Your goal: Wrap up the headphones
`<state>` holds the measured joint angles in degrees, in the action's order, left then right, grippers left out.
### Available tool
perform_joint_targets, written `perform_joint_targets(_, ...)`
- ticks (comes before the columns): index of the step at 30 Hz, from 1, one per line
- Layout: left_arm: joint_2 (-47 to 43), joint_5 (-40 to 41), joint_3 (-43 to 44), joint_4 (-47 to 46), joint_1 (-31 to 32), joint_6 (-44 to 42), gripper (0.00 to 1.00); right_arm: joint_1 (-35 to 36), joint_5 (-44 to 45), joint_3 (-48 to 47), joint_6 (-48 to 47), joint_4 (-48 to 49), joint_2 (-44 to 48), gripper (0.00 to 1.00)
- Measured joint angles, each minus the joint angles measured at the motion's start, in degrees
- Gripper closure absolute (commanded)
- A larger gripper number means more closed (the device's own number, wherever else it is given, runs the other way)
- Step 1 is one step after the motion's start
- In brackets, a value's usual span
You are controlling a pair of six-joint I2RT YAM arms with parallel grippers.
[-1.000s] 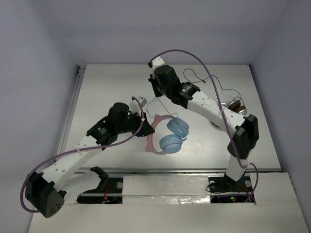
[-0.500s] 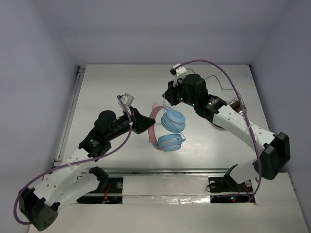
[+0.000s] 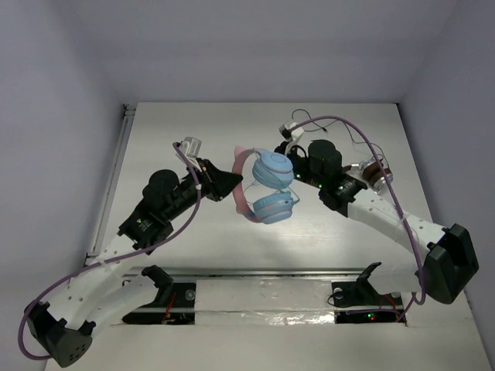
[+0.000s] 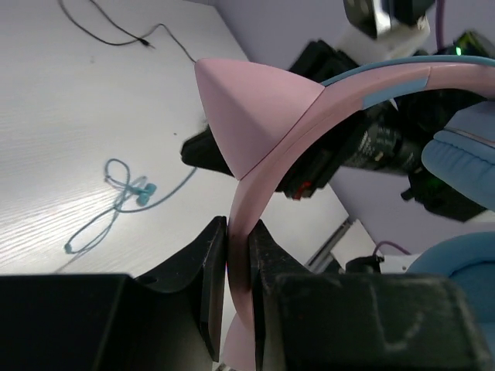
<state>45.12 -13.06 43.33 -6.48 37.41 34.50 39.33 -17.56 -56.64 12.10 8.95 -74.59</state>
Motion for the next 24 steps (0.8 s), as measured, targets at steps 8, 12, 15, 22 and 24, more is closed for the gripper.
perform_joint_targets(8,0.1,9.8,10.0,15.0,0.0,-1.6,1.0,0.0,-5.4,6.1,5.1,12.4,-0.5,0.92)
perform_joint_targets(12,0.3,10.3,10.2,16.5,0.0,-1.6,1.0,0.0,-7.2,8.7,7.9,16.8,-2.6,0.62)
perform_joint_targets(15,0.9,10.1,10.5,16.3,0.0,-1.6,1.0,0.0,-7.8,8.8,9.0,18.7,-5.1,0.47)
perform_joint_targets(22,3.8,8.1,13.1,16.7,0.0,-1.2,1.0,0.0,-6.8,7.8,9.3,23.0,-9.9,0.42)
perform_joint_targets(24,5.0,8.0,14.6,17.3,0.0,-1.3,1.0,0.0,-6.3,7.8,9.1,23.6,-10.2,0.42)
